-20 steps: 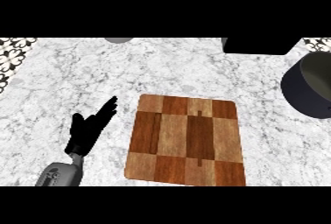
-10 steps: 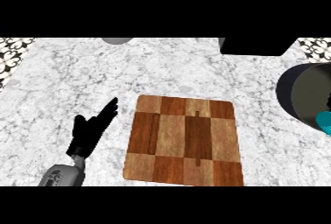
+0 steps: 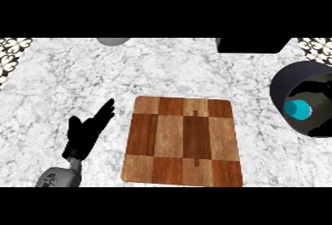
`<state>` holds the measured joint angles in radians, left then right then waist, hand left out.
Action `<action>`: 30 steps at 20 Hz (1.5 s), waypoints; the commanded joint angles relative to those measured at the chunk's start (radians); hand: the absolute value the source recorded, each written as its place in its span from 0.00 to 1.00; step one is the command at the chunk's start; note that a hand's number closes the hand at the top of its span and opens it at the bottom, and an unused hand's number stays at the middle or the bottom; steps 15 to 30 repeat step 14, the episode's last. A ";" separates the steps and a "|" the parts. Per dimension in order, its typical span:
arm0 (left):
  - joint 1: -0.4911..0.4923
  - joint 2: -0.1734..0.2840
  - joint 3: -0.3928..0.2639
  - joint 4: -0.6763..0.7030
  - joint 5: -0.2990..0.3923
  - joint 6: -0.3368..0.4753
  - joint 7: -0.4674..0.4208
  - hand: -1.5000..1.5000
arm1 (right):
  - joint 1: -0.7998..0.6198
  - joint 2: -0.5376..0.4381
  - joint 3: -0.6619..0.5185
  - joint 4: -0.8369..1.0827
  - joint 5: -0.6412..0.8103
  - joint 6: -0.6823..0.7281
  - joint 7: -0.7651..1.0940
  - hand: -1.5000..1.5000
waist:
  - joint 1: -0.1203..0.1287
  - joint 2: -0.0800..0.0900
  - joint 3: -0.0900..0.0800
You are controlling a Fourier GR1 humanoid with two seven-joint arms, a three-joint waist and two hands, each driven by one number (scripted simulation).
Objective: Pick the cupcake from the cutting board and place it in the pot
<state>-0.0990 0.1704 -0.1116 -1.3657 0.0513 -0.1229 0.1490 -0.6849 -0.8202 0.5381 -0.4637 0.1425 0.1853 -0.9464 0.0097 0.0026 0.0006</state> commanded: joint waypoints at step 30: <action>-0.030 -0.029 -0.008 0.041 -0.027 0.011 -0.041 0.50 | -0.108 -0.155 -0.419 0.267 -0.462 0.492 0.129 0.00 | 0.028 0.021 0.006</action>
